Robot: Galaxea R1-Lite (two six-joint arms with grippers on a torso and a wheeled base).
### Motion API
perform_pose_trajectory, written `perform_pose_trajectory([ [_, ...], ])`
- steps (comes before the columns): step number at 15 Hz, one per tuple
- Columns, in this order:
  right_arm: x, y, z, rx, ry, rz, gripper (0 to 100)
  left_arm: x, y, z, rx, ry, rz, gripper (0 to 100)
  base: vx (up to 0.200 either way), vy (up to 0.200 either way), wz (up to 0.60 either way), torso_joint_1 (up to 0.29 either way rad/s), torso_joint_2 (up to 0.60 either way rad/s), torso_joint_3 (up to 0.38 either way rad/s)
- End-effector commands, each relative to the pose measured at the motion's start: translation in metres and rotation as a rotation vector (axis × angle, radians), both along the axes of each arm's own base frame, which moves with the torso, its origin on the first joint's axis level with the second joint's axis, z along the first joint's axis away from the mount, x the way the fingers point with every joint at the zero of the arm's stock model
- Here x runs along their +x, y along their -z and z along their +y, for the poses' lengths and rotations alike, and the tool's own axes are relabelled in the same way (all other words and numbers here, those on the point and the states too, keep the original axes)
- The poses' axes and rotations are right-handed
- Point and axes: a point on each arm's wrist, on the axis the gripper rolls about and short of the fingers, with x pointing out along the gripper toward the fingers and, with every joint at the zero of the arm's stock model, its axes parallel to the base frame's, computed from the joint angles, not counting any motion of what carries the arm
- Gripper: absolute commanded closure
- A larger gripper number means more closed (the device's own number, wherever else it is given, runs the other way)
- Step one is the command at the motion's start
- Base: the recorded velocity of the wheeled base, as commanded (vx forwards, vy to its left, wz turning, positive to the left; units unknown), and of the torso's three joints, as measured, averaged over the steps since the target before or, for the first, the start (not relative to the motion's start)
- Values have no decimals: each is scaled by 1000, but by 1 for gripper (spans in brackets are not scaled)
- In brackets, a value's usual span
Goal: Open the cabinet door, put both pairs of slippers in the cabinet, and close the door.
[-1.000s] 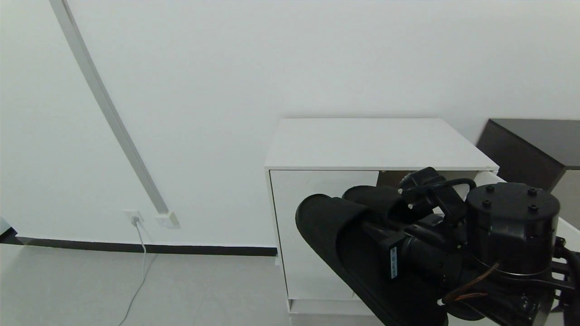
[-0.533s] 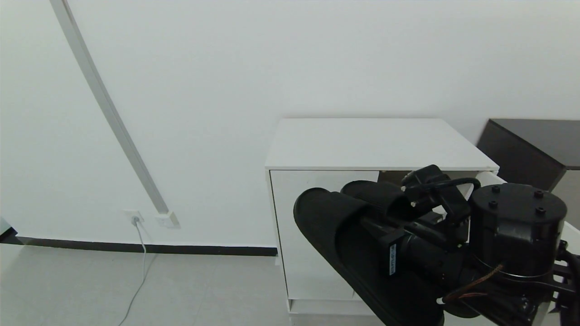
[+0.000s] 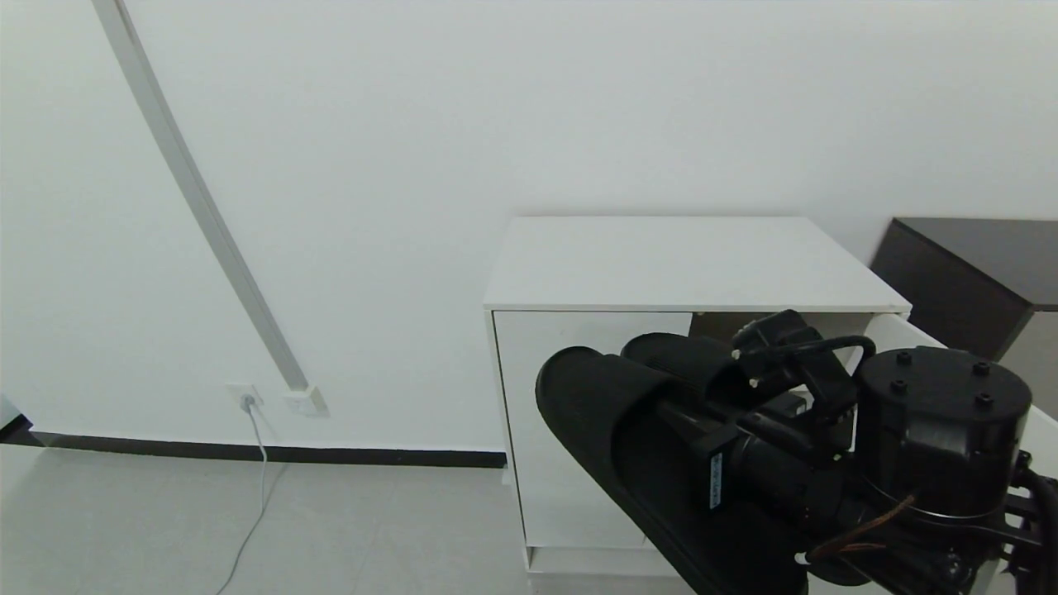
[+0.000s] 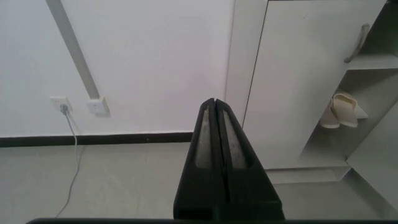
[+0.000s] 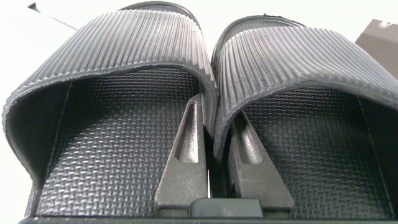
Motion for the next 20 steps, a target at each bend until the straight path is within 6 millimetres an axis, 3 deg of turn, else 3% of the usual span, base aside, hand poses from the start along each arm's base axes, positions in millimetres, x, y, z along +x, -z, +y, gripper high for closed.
perform_pose_trajectory([
  [1,0,2,0,-10,0,-1,100,0,0,0,0,0,1,100,0,-200,0,-7,2,7],
  [13,-2,3,-2,-16,-3,-12,100,0,0,0,0,0,1,100,0,-200,0,4,1,2],
  [20,-2,5,-3,-22,-1,-7,100,0,0,0,0,0,1,100,0,0,0,0,0,0],
])
